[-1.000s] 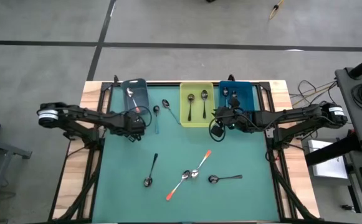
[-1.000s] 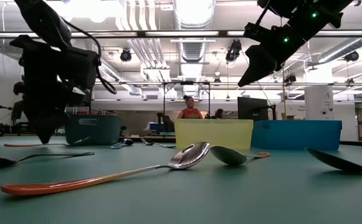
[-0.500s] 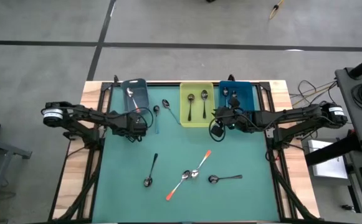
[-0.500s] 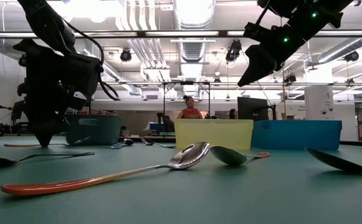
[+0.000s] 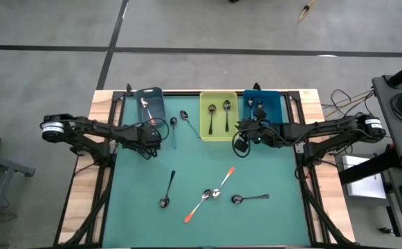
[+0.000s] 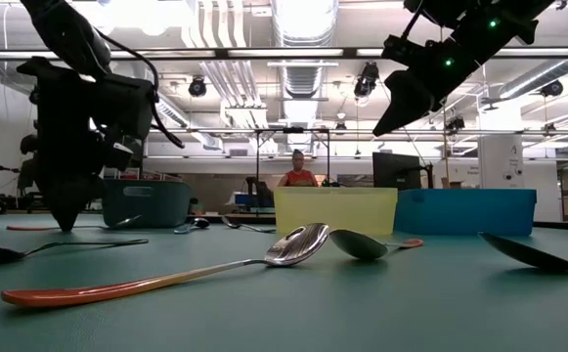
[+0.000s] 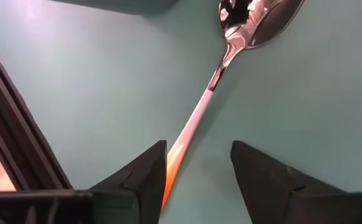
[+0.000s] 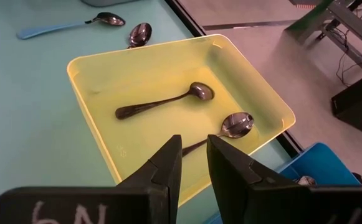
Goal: Sort silverware by color (type)
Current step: Put the orange spoon into the green bin
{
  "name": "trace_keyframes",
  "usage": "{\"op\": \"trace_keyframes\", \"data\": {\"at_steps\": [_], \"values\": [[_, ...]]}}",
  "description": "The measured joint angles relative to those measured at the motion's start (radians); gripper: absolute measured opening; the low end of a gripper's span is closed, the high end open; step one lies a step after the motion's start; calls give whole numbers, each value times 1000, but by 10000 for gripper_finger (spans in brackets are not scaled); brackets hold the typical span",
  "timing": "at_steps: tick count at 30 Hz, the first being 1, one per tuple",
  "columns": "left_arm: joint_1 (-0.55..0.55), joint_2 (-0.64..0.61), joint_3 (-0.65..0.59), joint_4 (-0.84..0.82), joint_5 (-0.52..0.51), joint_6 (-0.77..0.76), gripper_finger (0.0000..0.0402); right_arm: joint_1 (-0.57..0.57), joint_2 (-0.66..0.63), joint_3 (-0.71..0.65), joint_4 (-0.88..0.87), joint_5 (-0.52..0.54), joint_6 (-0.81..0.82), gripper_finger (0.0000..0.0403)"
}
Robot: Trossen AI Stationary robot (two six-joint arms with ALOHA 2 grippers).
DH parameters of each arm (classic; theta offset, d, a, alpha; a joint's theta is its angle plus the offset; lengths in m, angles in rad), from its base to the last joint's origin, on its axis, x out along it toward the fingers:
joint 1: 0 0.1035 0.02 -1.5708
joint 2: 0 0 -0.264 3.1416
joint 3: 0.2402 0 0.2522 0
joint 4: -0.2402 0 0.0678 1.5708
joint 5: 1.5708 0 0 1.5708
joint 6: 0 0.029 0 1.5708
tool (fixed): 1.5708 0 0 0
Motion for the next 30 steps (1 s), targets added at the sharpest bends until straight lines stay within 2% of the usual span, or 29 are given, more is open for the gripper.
{"op": "trace_keyframes", "data": {"at_steps": [6,11,19,30], "values": [[-3,-5,22,-33,-5,-1,133,0,0,0,0,0,0,68],[5,-13,30,-64,-94,15,81,0,0,-1,1,0,-3,68],[9,16,-14,-38,-100,-72,9,0,0,-2,8,0,-10,68],[9,70,-18,12,-130,-102,2,0,0,-2,15,0,-10,68]]}}
